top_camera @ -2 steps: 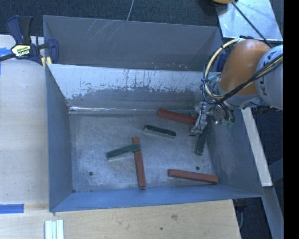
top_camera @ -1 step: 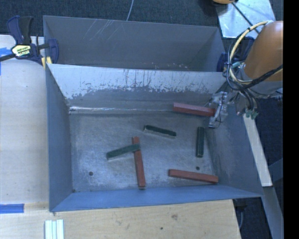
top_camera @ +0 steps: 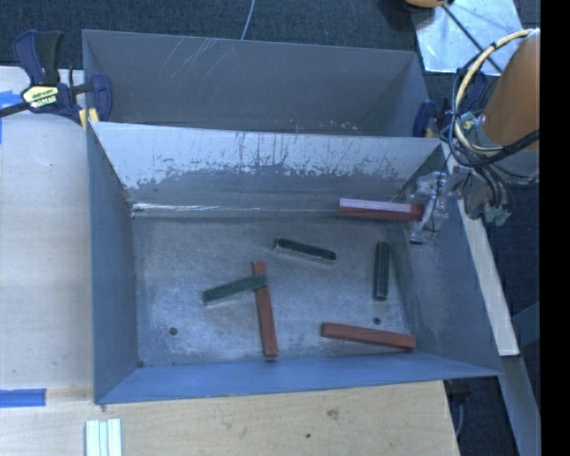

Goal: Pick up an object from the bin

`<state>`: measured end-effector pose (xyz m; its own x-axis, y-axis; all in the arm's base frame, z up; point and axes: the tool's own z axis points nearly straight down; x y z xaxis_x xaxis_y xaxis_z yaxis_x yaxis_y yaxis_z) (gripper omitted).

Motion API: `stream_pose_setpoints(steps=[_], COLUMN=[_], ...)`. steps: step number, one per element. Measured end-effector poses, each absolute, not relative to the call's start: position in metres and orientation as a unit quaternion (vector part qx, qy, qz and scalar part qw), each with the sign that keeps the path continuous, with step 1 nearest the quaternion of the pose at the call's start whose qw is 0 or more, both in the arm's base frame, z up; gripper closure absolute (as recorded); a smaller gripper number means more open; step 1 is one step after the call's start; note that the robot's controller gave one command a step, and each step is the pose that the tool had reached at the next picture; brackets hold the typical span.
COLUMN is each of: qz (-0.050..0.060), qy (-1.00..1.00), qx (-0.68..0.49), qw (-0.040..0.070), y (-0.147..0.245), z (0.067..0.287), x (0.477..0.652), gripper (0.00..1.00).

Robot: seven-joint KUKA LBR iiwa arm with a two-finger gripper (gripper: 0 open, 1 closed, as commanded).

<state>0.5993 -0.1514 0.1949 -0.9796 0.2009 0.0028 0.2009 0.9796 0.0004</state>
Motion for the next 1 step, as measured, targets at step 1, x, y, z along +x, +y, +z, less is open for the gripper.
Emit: stream_pose_setpoints(steps=[1], qz=[0.001], qy=[-0.995], qx=[-0.101], qw=[-0.003], y=[-0.1546], z=[0.2243], x=[0.5937], gripper=[1.0])
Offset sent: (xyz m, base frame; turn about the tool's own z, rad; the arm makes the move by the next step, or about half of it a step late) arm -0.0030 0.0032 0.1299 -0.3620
